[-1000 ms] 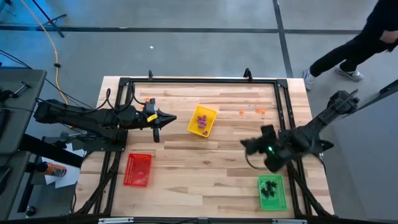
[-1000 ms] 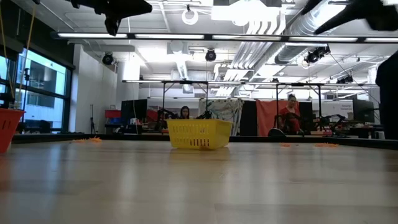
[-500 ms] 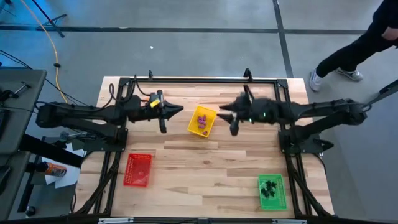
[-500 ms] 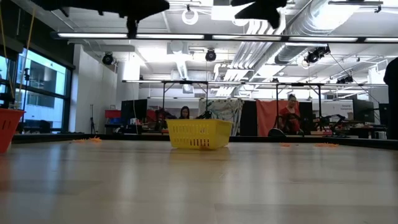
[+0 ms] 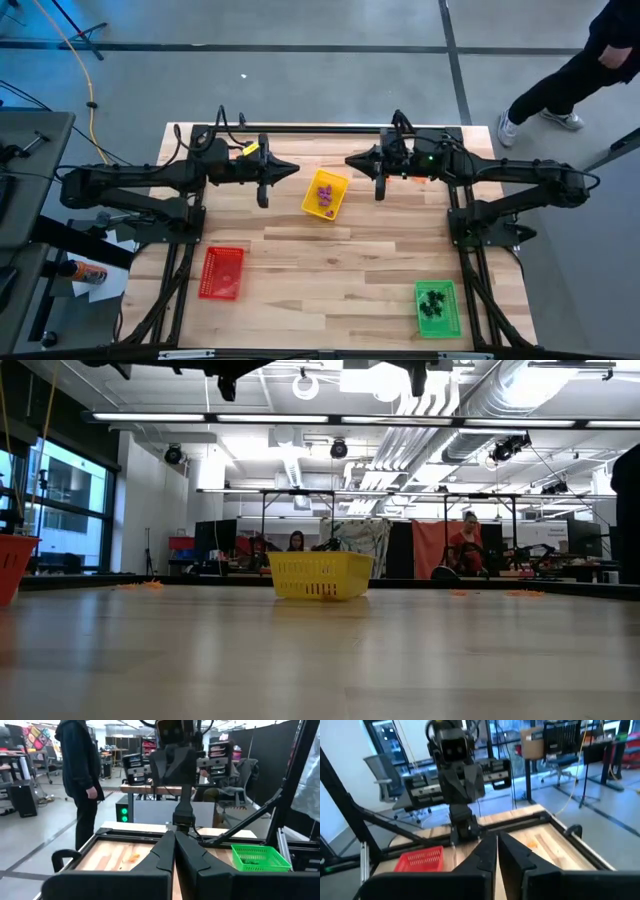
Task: Sort Halloween decoration
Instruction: Put the orange spider toy into the red bin
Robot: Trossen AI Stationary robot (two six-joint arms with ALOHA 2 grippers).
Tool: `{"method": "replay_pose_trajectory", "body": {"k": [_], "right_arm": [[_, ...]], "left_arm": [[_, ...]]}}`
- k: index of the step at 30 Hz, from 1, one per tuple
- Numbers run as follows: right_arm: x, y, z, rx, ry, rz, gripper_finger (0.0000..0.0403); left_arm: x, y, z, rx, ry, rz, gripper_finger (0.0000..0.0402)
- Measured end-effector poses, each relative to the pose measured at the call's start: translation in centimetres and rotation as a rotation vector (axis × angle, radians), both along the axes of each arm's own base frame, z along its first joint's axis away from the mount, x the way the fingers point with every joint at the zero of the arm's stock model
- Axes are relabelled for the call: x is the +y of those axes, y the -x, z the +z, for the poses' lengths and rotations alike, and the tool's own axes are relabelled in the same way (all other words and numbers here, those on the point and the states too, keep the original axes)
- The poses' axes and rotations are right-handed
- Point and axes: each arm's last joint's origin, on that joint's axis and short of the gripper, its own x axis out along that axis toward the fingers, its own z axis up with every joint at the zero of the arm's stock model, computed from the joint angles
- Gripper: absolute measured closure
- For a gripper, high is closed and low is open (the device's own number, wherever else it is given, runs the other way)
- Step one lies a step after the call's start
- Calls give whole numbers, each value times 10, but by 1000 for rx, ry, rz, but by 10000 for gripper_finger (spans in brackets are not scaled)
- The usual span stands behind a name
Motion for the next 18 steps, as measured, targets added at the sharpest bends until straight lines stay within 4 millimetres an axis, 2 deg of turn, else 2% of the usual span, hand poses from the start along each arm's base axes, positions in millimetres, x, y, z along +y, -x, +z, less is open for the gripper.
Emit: {"method": "replay_pose_trajectory", "body": {"k": [11,14,16,18], "right_arm": [[1,0,2,-21,-2,-23,401],[1,0,2,-22,-3,-23,400],[0,0,2,-23,-12,-32,400],[-1,0,2,-23,-10,-60,402]], "left_arm": [[0,0,-4,33,11,-38,401],[1,0,-5,49,66,-32,401],[7,1,-4,104,132,0,402],[20,3,0,234,176,70,401]]}}
